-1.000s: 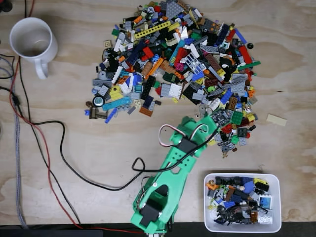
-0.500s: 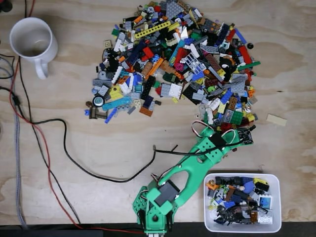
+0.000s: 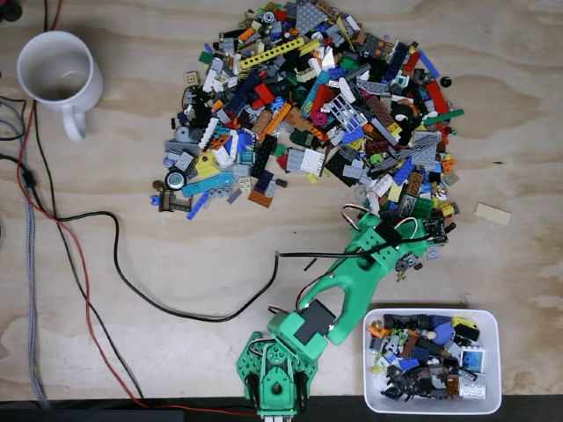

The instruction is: Find the closest Lego and put it in the bin.

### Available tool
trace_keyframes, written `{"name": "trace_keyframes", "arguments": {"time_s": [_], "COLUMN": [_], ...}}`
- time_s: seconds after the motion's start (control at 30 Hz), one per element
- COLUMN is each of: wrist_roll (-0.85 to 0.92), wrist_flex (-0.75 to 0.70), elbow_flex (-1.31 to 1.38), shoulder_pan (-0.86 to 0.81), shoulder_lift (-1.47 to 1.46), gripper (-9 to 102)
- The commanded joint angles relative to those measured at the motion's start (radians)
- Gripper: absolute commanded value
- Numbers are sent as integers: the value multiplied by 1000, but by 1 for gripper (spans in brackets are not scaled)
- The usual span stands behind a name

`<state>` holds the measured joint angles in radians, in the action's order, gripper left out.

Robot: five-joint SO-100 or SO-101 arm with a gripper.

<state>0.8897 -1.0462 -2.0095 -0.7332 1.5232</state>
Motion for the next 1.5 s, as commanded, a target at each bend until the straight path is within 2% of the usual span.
{"name": "trace_keyframes", "arguments": {"time_s": [0.0, 0.4, 0.53, 1.13, 1.23, 1.47], "wrist_roll": [11, -3, 5, -44, -64, -72], "wrist_flex": [17, -78, -35, 55, -3, -278], "elbow_flex": [94, 153, 150, 117, 166, 416], "shoulder_pan": [-21, -54, -66, 60, 81, 55], "shoulder_lift": [-12, -44, -72, -138, -104, 86], "gripper": [13, 18, 12, 5, 5, 5]}}
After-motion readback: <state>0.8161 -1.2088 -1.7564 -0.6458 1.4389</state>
